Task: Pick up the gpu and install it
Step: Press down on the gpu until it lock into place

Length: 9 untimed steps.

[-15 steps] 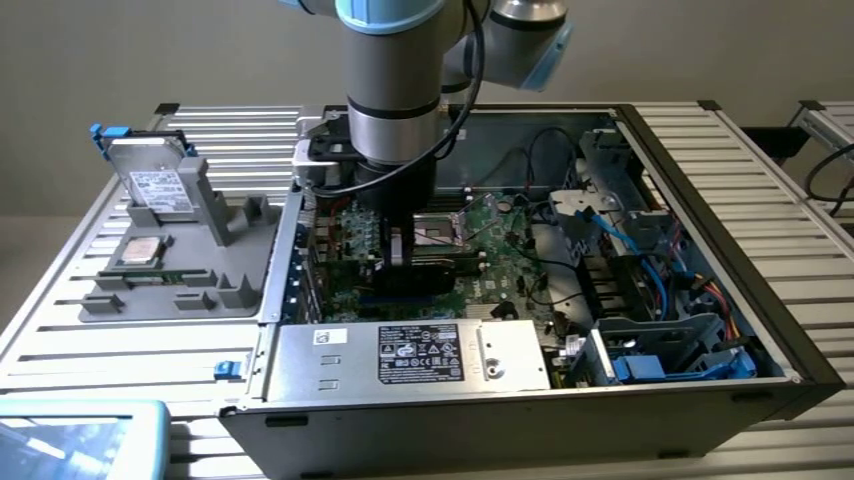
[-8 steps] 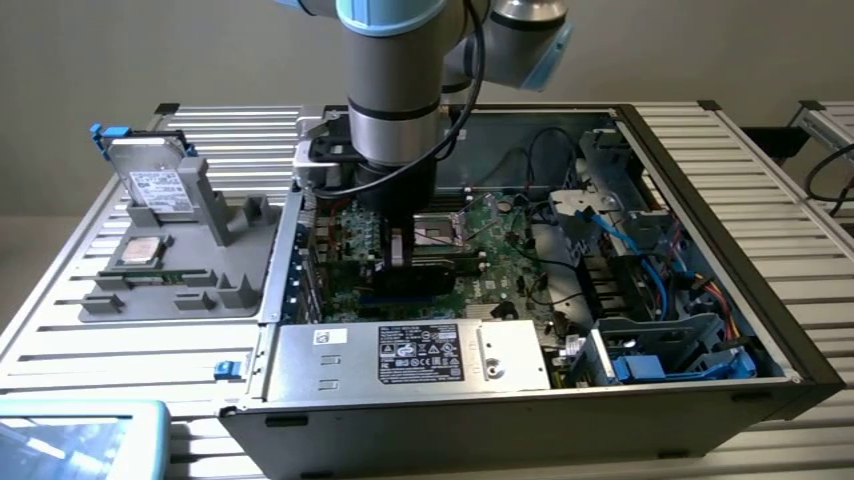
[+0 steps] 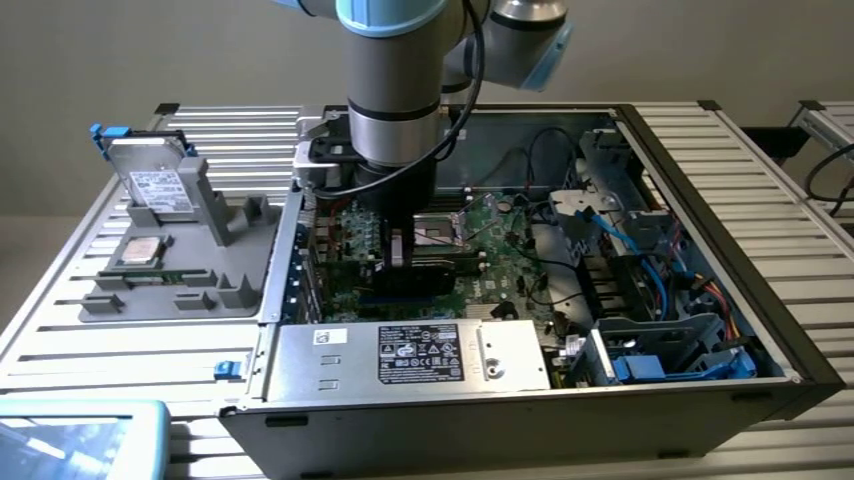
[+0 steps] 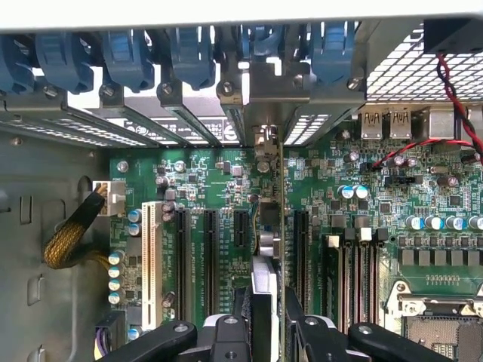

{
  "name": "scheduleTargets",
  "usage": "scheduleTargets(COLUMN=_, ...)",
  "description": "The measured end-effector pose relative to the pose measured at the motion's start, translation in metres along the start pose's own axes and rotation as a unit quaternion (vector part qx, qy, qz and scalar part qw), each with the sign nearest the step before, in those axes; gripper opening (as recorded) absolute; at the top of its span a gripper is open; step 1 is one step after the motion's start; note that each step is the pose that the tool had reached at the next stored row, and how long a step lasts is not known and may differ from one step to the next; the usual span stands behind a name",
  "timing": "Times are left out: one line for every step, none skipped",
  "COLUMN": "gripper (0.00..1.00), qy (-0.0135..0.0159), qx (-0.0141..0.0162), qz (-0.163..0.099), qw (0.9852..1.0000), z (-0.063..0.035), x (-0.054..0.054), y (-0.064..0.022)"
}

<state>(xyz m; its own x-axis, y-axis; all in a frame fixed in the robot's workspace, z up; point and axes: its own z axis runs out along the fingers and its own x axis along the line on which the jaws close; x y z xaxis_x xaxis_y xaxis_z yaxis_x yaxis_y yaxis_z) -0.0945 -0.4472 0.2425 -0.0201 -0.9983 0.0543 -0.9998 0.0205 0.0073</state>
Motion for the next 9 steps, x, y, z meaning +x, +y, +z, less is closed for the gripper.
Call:
scheduleTargets(gripper=0.28, qy=0.0, qx=0.0, qz=0.0, qw=1.0, z=0.0, x=0.0, y=0.0)
scheduleTargets(gripper=0.28, qy=-0.0001, qx=0.0, qz=-0.001, qw=1.0, z=0.0, x=0.0, y=0.0)
scheduleTargets(gripper=0.28, qy=-0.0003, qx=0.0002, qz=-0.003, qw=1.0, z=0.0001, x=0.0001, y=0.0)
scheduleTargets(gripper=0.28, qy=-0.0004, qx=0.0003, qz=-0.005, qw=1.0, z=0.0001, x=0.0, y=0.0)
scheduleTargets(gripper=0.28, qy=-0.0005, qx=0.0004, qz=-0.006, qw=1.0, z=0.0001, x=0.0, y=0.0)
scheduleTargets(gripper=0.28, qy=-0.0005, qx=0.0004, qz=-0.007, qw=1.0, z=0.0, x=0.0001, y=0.0)
scheduleTargets(gripper=0.28, qy=-0.0005, qx=0.0004, qz=-0.008, qw=1.0, z=0.0, x=0.0001, y=0.0)
scheduleTargets(gripper=0.28, qy=-0.0004, qx=0.0004, qz=-0.008, qw=1.0, z=0.0, x=0.0001, y=0.0)
scheduleTargets(gripper=0.28, qy=-0.0004, qx=0.0005, qz=-0.008, qw=1.0, z=0.0, x=0.0001, y=0.0)
